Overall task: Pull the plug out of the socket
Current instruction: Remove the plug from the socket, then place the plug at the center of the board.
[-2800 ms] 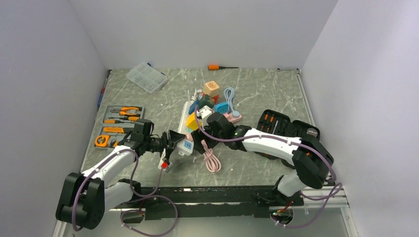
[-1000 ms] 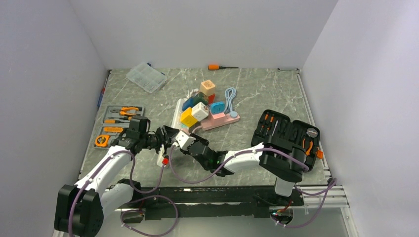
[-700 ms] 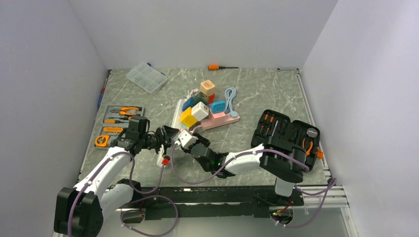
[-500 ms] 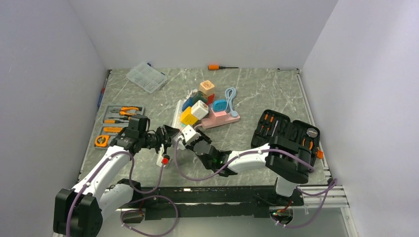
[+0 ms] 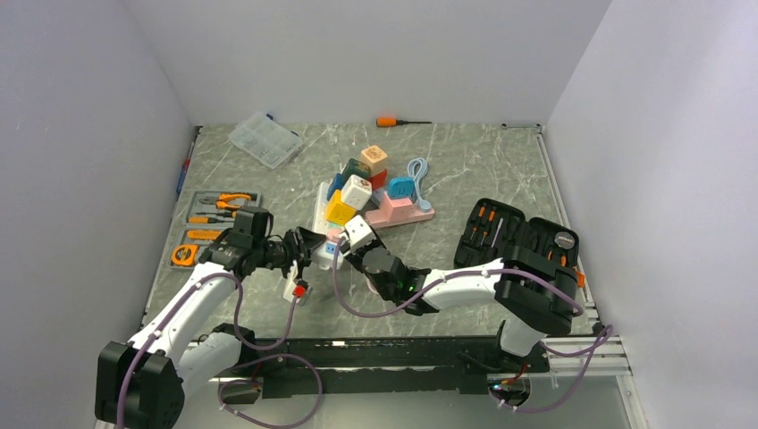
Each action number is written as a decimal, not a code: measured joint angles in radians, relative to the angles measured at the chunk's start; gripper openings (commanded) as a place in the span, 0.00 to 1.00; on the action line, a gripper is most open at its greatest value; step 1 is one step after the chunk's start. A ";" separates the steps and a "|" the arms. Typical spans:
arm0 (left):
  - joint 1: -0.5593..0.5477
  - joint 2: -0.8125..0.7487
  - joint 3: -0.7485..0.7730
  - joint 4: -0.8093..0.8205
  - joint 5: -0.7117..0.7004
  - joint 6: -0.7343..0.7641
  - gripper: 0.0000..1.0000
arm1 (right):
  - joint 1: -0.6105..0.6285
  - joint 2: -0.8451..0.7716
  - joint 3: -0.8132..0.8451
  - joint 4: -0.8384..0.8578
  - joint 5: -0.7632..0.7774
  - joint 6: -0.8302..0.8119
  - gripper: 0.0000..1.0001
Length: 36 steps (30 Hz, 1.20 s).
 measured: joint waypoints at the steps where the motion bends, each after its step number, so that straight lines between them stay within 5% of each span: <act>1: -0.001 0.000 0.001 -0.001 0.000 -0.003 0.00 | -0.004 -0.005 -0.003 0.003 -0.004 0.006 0.00; 21: -0.011 -0.002 0.014 -0.101 -0.017 0.018 0.00 | -0.010 -0.014 -0.064 0.102 -0.006 0.028 0.00; 28: -0.009 -0.046 0.015 -0.173 -0.022 0.018 0.00 | -0.112 -0.051 -0.085 0.095 0.196 0.009 0.00; 36: -0.010 -0.031 -0.035 -0.064 -0.023 0.018 0.00 | 0.013 -0.059 -0.129 -0.014 0.287 0.076 0.00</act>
